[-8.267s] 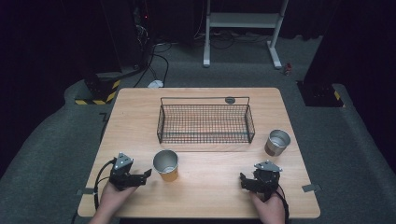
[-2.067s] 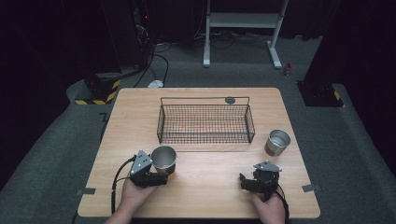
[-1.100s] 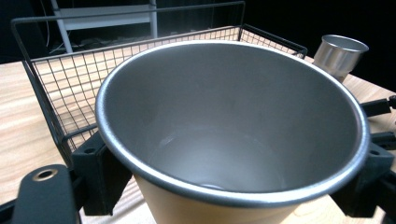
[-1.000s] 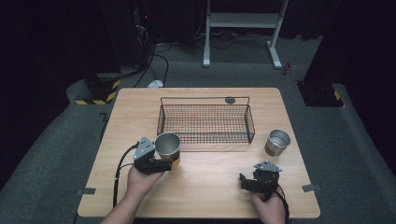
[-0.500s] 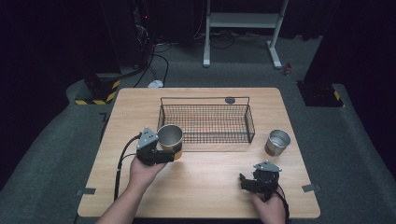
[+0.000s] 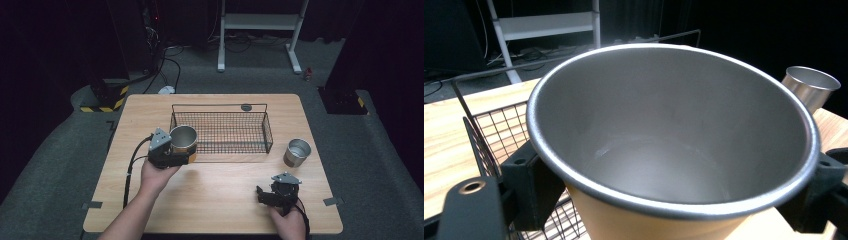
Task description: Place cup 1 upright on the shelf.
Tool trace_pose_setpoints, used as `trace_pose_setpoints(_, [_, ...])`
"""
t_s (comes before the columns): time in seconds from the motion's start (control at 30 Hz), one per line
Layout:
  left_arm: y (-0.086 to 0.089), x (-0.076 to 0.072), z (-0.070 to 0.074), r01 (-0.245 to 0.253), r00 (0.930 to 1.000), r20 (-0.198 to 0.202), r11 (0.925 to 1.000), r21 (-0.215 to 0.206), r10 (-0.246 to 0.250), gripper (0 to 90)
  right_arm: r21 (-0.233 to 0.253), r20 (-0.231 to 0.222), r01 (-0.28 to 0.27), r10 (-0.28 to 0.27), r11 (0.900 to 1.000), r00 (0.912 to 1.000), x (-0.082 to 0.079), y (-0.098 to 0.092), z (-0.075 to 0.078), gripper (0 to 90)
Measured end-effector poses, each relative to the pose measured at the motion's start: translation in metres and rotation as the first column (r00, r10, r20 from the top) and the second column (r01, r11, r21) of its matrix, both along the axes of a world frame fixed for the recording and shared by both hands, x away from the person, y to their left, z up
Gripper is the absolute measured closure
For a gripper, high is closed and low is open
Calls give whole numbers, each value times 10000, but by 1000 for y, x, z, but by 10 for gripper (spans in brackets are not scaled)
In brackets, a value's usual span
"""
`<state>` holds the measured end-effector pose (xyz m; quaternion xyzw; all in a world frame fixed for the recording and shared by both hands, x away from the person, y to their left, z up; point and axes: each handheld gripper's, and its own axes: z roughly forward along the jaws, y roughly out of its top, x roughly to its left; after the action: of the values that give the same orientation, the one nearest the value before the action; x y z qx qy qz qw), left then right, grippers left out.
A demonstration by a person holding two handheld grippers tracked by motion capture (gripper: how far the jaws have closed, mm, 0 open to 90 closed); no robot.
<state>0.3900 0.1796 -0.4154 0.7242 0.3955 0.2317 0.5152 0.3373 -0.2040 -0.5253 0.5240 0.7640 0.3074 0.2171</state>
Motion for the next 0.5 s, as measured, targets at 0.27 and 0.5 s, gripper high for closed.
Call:
trace_pose_setpoints(0.27, [-3, 8, 9, -15, 10000, 44, 10000, 36, 14, 151, -19, 13, -31, 31, 10000, 10000, 0, 0, 0, 83])
trace_pose_setpoints(0.5, [-7, 19, 15, -59, 10000, 74, 9999, 93, 58, 151, -19, 14, -35, 35, 10000, 10000, 0, 0, 0, 83])
